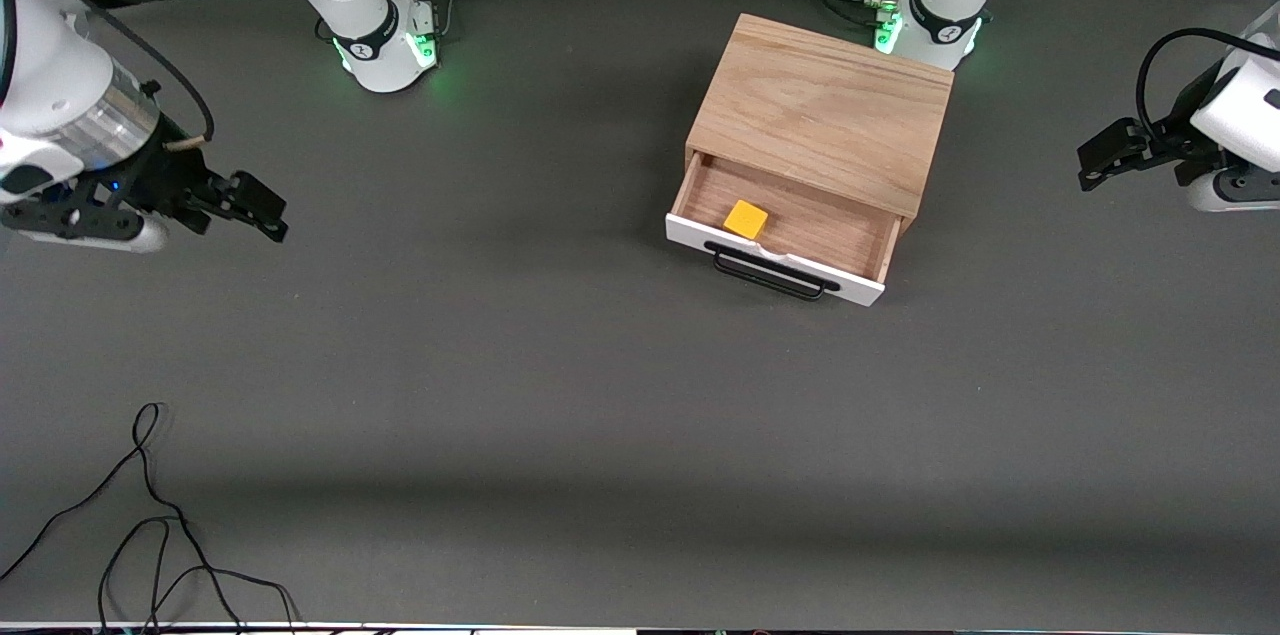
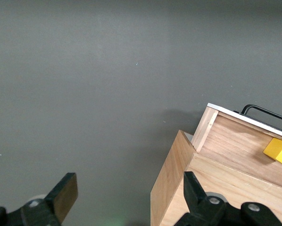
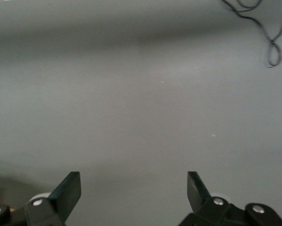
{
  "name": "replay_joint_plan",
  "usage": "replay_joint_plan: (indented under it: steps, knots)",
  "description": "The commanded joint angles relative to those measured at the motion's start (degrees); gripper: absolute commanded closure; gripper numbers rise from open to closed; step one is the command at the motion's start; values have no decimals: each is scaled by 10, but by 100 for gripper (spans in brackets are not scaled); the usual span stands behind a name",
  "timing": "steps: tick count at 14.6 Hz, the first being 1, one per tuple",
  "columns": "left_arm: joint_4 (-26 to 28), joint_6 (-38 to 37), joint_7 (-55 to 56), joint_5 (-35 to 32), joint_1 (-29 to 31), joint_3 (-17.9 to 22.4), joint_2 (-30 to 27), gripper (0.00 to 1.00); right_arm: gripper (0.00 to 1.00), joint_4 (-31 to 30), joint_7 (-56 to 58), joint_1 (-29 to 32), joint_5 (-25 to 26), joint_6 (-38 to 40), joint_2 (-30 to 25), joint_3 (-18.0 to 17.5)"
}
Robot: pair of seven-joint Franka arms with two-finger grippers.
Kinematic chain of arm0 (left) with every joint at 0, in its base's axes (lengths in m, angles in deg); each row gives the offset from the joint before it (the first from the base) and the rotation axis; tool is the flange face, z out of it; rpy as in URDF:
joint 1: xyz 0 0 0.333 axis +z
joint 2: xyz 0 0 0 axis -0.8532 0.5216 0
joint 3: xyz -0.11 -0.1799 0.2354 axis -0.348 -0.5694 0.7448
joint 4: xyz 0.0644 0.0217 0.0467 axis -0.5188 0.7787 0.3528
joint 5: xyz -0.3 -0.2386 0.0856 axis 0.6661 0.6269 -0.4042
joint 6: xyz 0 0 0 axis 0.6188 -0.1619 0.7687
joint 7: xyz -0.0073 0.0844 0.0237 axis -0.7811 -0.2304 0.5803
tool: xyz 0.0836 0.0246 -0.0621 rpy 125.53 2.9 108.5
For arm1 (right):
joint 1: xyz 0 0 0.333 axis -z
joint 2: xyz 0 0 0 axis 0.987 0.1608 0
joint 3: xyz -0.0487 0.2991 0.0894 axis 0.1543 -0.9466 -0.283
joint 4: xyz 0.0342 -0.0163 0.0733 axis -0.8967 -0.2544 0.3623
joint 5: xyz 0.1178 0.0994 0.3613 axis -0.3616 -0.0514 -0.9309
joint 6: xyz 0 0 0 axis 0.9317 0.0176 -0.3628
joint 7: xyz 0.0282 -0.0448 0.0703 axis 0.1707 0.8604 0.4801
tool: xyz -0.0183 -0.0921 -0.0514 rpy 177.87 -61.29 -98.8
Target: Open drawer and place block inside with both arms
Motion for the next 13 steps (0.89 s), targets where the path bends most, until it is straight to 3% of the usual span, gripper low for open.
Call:
replay_joint_plan:
  steps: [1,4,6,13]
  knots:
    - [-10,-9,-8,-9,-1,0,4,0,0,-33,33,46,12,20,-47,-36]
    - [-10,-8,-8,-9,-3,0,4,0,0,-24,66,70,-8,32,-45,-30]
    - [-10,-8,-8,-9,-1,0,4,0,0,-17,128,92,-64,32,-42,-19]
    - [-10,-8,-8,-9,-1,0,4,0,0,-6,151,93,-61,38,-36,-14]
